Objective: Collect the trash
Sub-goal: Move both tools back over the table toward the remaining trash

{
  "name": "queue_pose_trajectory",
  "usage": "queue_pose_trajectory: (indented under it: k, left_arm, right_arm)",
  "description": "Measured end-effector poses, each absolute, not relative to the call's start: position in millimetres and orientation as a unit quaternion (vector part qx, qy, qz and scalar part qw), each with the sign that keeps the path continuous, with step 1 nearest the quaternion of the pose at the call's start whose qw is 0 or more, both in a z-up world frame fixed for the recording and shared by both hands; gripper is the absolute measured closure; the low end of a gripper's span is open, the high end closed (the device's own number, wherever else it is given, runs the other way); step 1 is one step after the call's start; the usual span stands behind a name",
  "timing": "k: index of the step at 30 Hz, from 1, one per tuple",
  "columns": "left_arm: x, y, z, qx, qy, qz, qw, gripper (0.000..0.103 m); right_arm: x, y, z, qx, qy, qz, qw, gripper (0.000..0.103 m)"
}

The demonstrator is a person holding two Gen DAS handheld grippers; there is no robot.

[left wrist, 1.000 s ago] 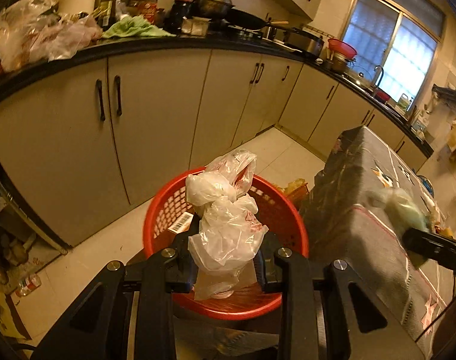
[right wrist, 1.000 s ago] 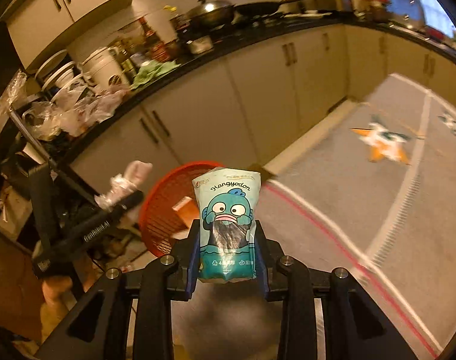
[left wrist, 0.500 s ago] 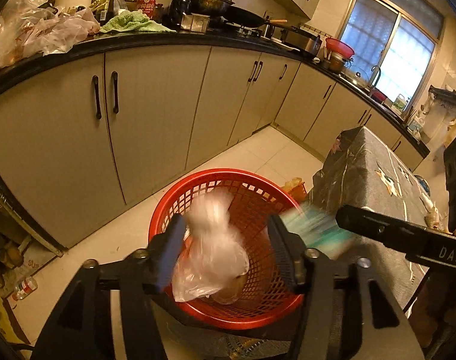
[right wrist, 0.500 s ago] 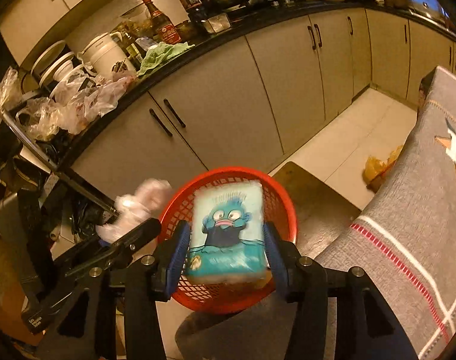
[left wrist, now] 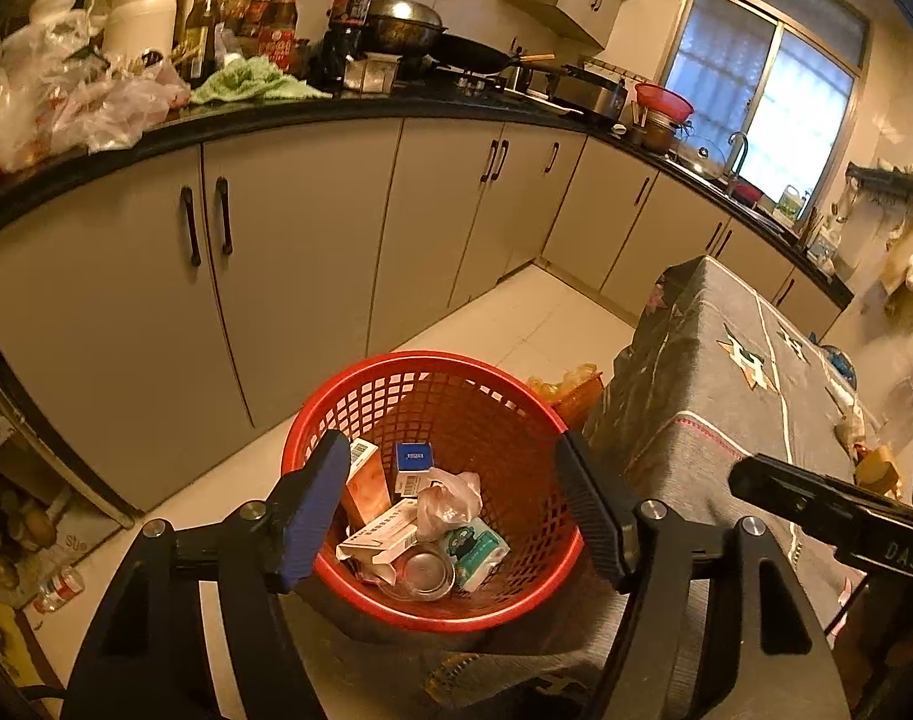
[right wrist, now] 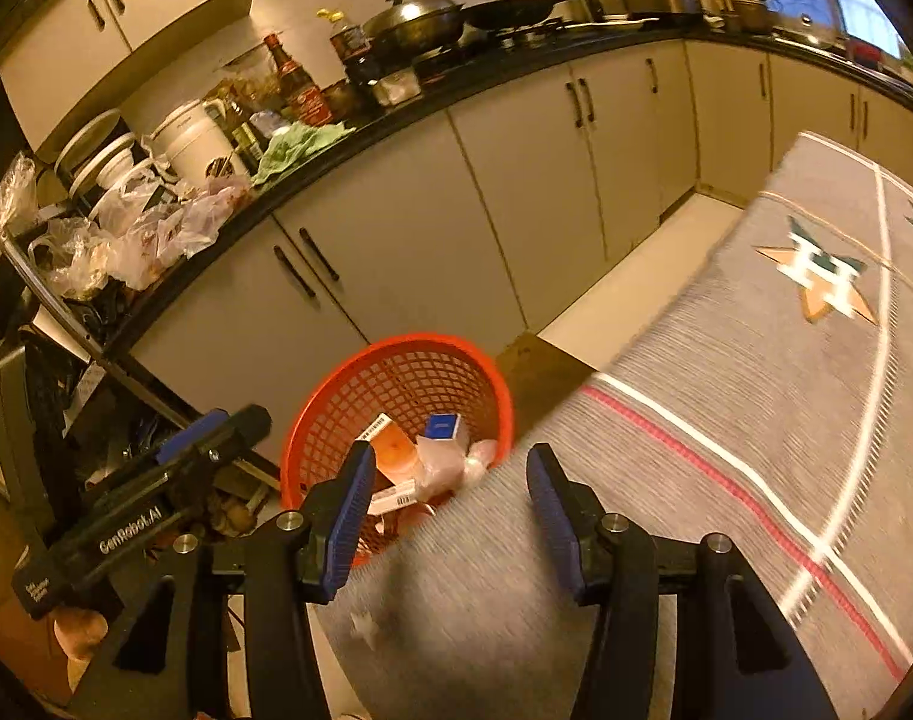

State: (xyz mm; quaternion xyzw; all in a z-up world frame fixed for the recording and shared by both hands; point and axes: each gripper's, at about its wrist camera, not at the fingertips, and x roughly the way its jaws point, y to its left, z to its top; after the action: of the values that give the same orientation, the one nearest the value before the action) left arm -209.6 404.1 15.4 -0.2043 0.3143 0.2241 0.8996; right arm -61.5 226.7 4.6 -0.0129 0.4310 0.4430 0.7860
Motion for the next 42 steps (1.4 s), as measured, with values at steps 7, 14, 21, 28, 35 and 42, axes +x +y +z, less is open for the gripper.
queue_pose_trajectory:
  k: [7, 14, 21, 28, 35, 42]
  left_arm:
    - [-209, 371, 31, -0.173, 0.312, 0.221, 0.908, 0.025]
    - [-202, 331, 44, -0.128, 0.319, 0.223, 0.912, 0.024]
    - [-196, 293, 54, -0.075, 0.324, 0.229, 0.915, 0.023]
    - [-190, 258, 64, -0.045, 0.326, 0.222, 0.918, 0.02]
    - [-179, 225, 68, -0.012, 0.335, 0.206, 0.919, 0.019]
    - [-160, 192, 61, 0.009, 0.349, 0.166, 0.922, 0.018]
  right_arm:
    - [-66, 175, 9, 0.004, 0.425, 0.419, 0.803, 0.041]
    - [-75, 120, 15, 0.008, 0.41, 0.399, 0.82, 0.037]
    - [-82, 61, 16, 0.015, 0.399, 0.369, 0.839, 0.033]
    - [-82, 17, 18, 0.046, 0.391, 0.352, 0.849, 0.032]
    - [-81, -22, 17, 0.068, 0.385, 0.335, 0.857, 0.03]
    - [-69, -81, 8, 0.092, 0.393, 0.284, 0.87, 0.029]
